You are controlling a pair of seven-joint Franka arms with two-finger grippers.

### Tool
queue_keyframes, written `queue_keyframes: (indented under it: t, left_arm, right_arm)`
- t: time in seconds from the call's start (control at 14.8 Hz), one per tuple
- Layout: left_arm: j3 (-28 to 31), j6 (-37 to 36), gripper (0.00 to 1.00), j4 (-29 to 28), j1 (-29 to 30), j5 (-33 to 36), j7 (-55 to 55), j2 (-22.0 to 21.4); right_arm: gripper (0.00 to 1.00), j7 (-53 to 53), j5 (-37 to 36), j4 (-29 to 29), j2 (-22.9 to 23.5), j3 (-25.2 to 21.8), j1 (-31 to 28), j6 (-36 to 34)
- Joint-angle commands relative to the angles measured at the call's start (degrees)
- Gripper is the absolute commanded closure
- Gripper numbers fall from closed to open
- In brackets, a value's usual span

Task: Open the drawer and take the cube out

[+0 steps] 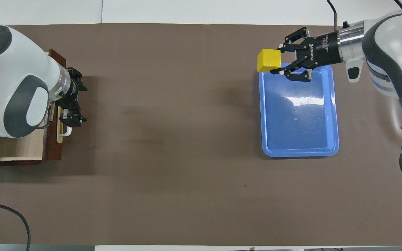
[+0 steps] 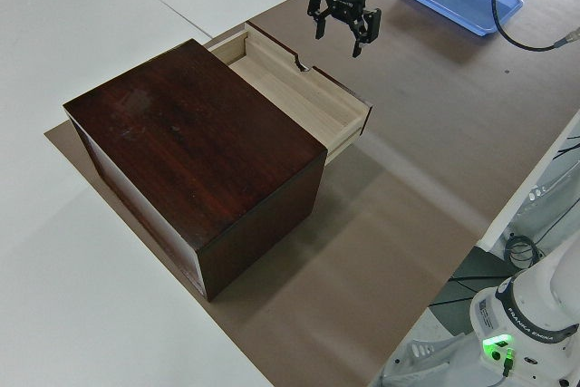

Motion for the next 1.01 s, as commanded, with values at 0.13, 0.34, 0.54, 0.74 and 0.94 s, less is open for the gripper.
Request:
queue_keyframes:
  t: [0.13, 0.34, 0.54, 0.74, 0.94]
  left_arm:
    - [-0.50, 5.10, 0.00, -5.14, 4.67, 0.03, 8.34, -2.95]
    - [-0.50, 6.15, 0.00, -5.14, 6.87, 0.03, 13.09, -2.86]
    - [-0.50, 7.47, 0.00, -5.05, 8.98, 0.03, 15.82, -2.68]
    - [-0.41, 7.82, 0.00, -5.05, 10.74, 0.20, 18.99, -2.60]
    - [-0.41, 8.53, 0.00, -5.05, 12.93, 0.47, 21.35, -2.60]
  right_arm:
    - [1.00, -8.73, -1.35, -10.00, -1.64, 0.59, -6.51, -1.47]
    - [1.00, -10.92, -3.73, -13.60, -1.37, 0.24, -8.63, 0.28]
    - [1.00, -16.29, -3.73, -18.97, -2.69, -0.29, -8.63, 3.88]
    - [1.00, -16.91, -3.73, -21.09, -3.13, -0.64, -8.63, 4.77]
    - [1.00, -21.46, -3.73, -25.21, -4.19, -0.64, -8.37, 8.44]
